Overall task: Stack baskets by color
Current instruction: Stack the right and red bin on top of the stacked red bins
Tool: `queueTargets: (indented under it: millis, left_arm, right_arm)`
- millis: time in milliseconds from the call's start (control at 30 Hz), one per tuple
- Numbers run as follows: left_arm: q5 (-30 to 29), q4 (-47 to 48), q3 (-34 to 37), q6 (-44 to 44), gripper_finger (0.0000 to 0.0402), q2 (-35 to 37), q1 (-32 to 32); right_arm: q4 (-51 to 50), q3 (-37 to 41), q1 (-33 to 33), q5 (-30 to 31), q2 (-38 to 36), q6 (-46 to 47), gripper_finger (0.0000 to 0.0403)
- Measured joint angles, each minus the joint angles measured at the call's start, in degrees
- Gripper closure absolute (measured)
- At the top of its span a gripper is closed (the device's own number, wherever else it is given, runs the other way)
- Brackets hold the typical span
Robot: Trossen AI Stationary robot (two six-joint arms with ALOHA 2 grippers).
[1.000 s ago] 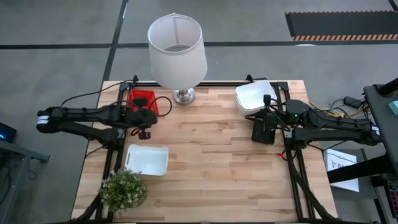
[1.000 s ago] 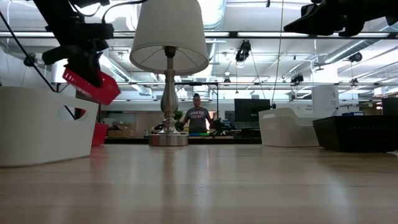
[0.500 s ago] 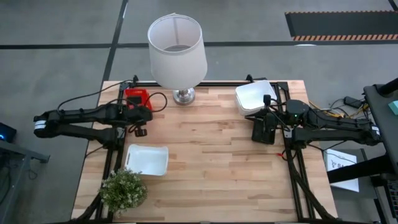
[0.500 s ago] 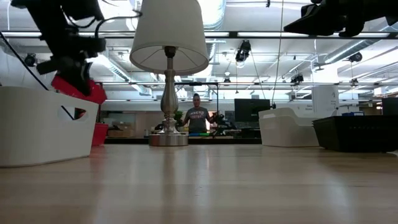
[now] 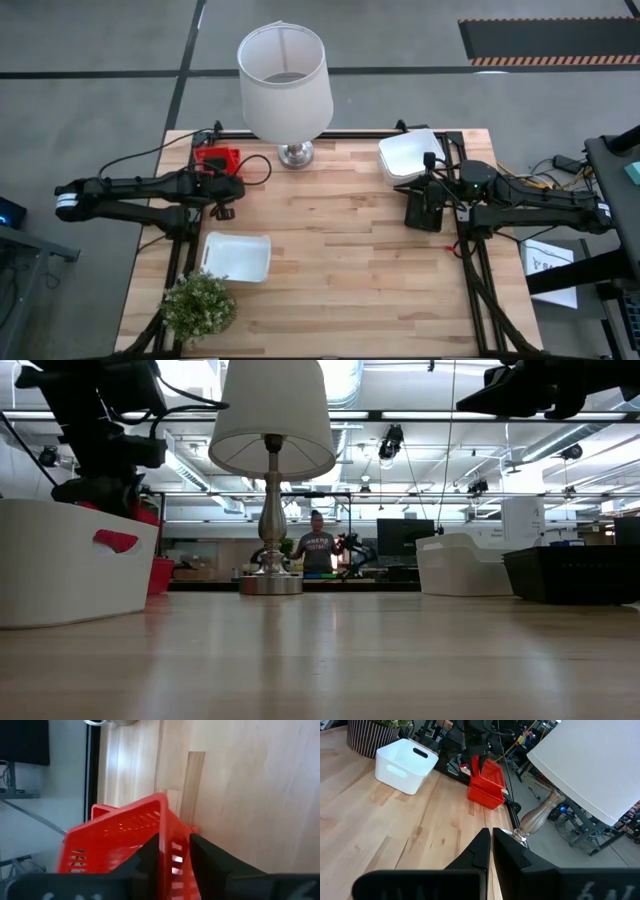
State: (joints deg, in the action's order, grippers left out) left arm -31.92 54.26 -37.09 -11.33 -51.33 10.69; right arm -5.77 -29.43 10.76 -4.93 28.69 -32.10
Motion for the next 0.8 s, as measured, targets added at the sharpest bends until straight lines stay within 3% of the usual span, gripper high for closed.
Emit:
queueTargets:
  millis: [333,633,800]
  left_arm:
    - [0.06,0.26,0.06,-0.17,0.0246,0.0,0.14]
    - [0.39,0.59,-3.97,0.46,0.0237,-0.09,0.12]
    - [4.28,2.72,-10.1,0.42,0.0238,-1.0,0.12]
  right_arm:
    - [0.05,0.0,0.0,-0.02,0.0,0.44,0.039]
    - [0.03,0.0,0.0,-0.02,0.0,0.17,0.039]
    - [-0.04,0.0,0.0,-0.02,0.0,0.57,0.039]
